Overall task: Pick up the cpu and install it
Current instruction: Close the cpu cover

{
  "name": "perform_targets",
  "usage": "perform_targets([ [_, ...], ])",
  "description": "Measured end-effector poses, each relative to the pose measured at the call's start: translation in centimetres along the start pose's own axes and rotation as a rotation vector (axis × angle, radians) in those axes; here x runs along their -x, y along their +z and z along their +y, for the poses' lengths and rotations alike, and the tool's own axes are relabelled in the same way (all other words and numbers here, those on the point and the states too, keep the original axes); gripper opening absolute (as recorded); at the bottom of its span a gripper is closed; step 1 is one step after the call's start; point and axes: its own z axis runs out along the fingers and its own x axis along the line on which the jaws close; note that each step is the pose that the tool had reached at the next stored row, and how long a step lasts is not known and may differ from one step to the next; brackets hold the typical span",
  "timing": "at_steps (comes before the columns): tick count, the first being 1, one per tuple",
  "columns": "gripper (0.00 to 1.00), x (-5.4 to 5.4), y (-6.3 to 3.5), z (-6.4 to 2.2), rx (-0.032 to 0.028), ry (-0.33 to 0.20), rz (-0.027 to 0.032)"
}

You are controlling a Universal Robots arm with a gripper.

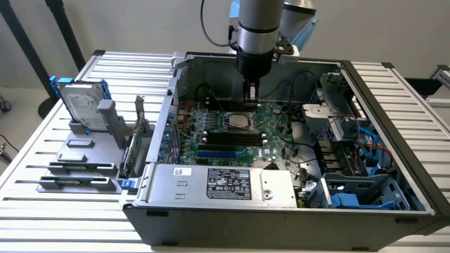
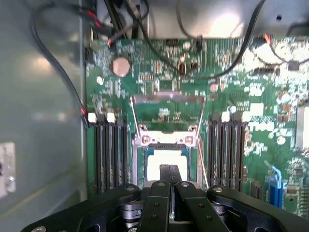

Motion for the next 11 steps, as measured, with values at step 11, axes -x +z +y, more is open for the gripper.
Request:
perform_targets([
  [11, 0.11, -0.3, -1.79, 5.05, -0.0124, 0.000, 0.0014],
])
